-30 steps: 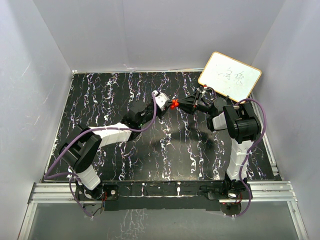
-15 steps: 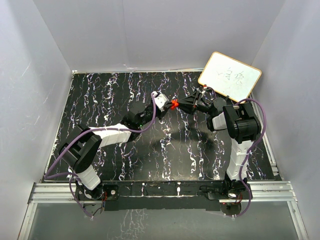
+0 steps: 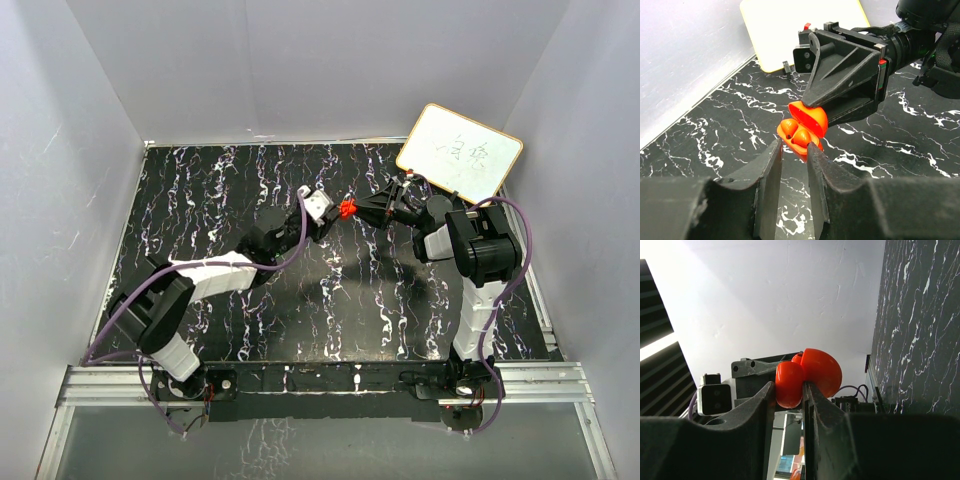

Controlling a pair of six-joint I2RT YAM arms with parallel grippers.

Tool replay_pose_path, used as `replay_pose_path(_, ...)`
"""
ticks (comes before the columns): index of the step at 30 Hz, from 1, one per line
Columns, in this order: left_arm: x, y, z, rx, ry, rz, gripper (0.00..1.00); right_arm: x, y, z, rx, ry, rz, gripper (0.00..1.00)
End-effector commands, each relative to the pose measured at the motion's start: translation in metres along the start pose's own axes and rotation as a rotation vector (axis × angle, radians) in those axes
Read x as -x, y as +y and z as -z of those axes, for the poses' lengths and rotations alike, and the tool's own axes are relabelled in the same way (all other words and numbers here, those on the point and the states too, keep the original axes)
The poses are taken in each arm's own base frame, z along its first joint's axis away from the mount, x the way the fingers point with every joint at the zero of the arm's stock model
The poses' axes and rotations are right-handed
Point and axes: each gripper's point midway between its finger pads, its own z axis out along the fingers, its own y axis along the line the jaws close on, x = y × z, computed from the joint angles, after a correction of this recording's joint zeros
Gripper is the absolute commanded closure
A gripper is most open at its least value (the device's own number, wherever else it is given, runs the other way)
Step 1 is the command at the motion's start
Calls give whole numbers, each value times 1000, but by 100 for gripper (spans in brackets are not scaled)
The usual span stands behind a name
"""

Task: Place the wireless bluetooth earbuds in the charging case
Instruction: Place the earbud in the charging case.

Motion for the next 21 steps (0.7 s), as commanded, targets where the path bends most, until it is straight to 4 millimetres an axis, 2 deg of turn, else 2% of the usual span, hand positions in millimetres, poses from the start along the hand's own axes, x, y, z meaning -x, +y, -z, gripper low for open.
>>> replay_pose_path(1, 41, 13, 17, 70, -85, -48, 73, -29, 57, 3, 197, 66, 375, 100)
replay_pose_path(6, 60, 34, 36, 194, -105, -54, 71, -29, 55, 3, 192, 76, 389, 100)
replay_pose_path(11, 50, 52, 50, 317, -46, 15, 60, -29, 45, 4, 173, 89, 394, 100)
replay_pose_path(18, 21, 47, 52, 330, 46, 181, 34, -33, 28, 7, 144, 108, 418, 100)
replay_pose_path(21, 9, 45, 47, 328, 95, 245, 17, -34, 30, 7, 146, 108, 433, 100)
